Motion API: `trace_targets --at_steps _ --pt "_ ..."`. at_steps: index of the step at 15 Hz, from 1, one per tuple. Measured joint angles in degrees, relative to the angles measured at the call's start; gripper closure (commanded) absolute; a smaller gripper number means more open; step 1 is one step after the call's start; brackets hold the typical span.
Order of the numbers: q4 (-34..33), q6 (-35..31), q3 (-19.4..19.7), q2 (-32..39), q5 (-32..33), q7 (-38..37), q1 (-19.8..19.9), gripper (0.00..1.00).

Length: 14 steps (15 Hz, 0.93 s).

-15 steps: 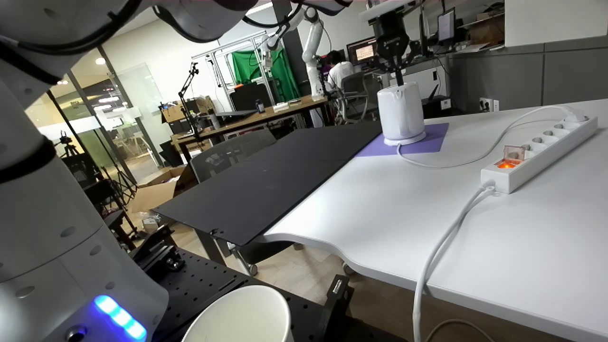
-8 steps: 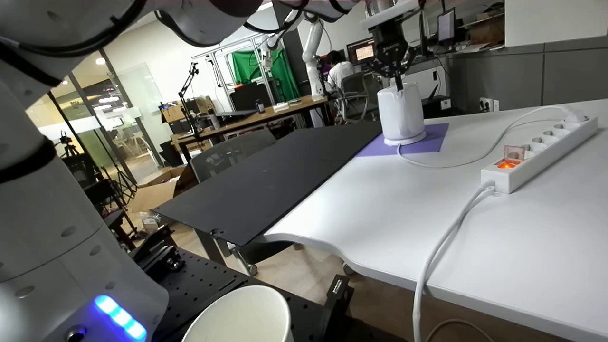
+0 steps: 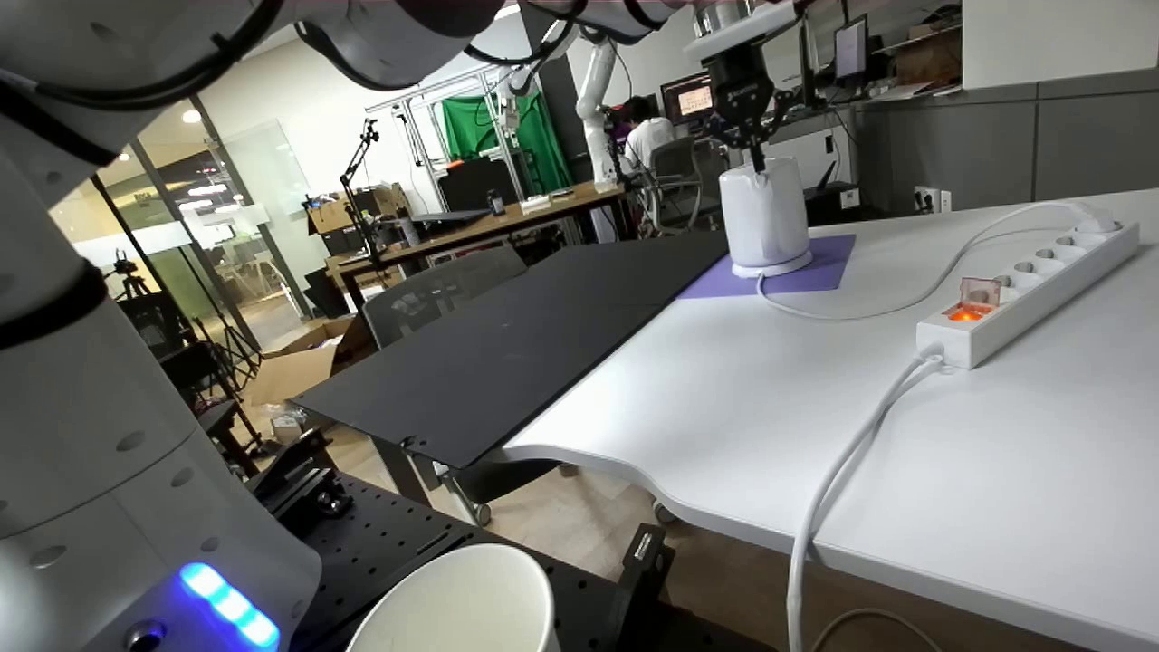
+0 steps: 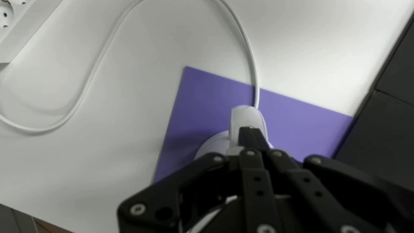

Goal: Turn the switch on the kettle on

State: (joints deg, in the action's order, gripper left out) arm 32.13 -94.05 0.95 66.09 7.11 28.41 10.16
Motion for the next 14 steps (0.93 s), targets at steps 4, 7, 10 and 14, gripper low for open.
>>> trace_targets --at_steps 4,7,10,14 --pt "0.0 -0.8 -0.4 0.4 -0.5 0.0 0.0 1.00" --pt "0.0 -0.8 -0.5 0.4 -0.5 0.0 0.0 1.00" --pt "0.0 -1.0 -0.5 0.5 -0.5 0.0 0.0 1.00" --pt "-0.2 -2.6 -0.5 0.7 -1.3 -0.1 0.1 1.00"
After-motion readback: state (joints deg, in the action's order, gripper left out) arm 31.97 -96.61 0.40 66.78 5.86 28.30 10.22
